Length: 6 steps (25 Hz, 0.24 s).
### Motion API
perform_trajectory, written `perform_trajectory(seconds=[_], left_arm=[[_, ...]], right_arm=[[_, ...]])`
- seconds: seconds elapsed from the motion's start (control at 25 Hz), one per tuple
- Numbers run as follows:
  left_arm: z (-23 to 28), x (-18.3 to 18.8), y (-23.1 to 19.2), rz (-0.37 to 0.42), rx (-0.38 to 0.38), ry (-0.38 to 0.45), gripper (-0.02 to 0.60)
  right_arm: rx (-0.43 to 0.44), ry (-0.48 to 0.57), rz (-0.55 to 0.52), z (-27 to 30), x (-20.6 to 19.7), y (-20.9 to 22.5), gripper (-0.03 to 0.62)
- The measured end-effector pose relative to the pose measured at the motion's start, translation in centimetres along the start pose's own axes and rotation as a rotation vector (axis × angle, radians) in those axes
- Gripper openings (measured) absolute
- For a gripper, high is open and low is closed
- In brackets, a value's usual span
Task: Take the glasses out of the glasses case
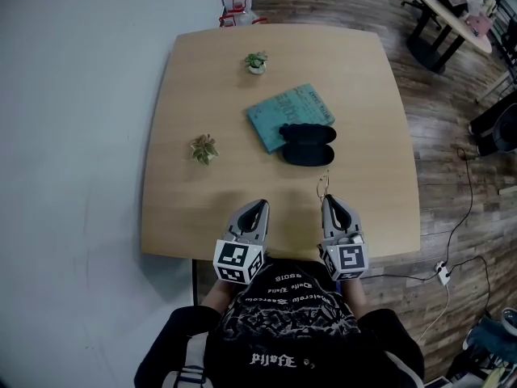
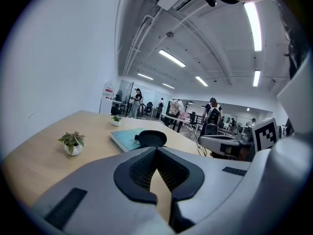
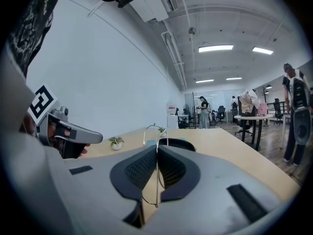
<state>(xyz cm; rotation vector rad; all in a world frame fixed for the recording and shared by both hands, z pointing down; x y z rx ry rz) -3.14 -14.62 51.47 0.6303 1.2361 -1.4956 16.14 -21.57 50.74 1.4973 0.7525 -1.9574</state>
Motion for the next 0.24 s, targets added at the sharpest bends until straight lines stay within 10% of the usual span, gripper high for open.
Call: perform_trajectory(seconds=[0.24], left_arm=[[0.79, 0.21, -0.13, 0.008, 0.008, -0.004, 0.003]], right_arm=[[0.008, 0.002, -0.010, 0.73, 0.36, 0.52, 0.012]])
Point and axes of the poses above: the fingertips, and each gripper's own axes: z forward along the fingers, y to its right, x out of its top, the point moved 6 cm from there along -z, backward along the fingers, and after that the axes turned 9 degrees about -z, right-handed, at the moved point
